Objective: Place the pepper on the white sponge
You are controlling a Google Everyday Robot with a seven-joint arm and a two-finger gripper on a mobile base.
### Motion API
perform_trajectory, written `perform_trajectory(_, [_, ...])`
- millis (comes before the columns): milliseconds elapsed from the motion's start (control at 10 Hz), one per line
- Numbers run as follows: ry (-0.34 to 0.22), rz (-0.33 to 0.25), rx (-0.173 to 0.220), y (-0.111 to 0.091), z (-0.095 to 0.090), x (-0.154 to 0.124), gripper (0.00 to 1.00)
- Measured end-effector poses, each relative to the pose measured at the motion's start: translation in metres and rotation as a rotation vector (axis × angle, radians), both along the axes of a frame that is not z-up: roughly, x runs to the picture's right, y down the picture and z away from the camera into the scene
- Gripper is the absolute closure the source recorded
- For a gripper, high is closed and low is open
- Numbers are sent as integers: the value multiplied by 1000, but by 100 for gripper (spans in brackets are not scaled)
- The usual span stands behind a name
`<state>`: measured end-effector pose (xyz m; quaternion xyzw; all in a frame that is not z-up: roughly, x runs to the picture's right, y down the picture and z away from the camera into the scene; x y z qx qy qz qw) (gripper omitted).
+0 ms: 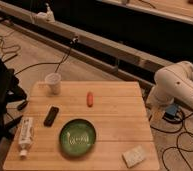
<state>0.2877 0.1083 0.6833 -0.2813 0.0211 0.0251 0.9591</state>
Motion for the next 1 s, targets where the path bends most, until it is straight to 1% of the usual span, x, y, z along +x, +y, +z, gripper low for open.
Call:
perform_trajectory(200, [-12,-8,3,-3,1,-1,35])
perform_trajectory(300, [-37,-30,-4,-6,6,-7,35])
perform_trajectory(400, [-103,-77,-6,-13,19,-25,35])
perform_trajectory(500, [-190,-137,1,-20,36,-52,35])
perform_trajectory(700, [-337,-214,25,-33,58,-103,35])
perform_trajectory(800, [-408,-244,38,-40,67,-128,35])
perform_trajectory(900, [-474,-260,49,-46,74,-152,35])
perform_trajectory(1000, [-542,-261,59,-52,78,-179,35])
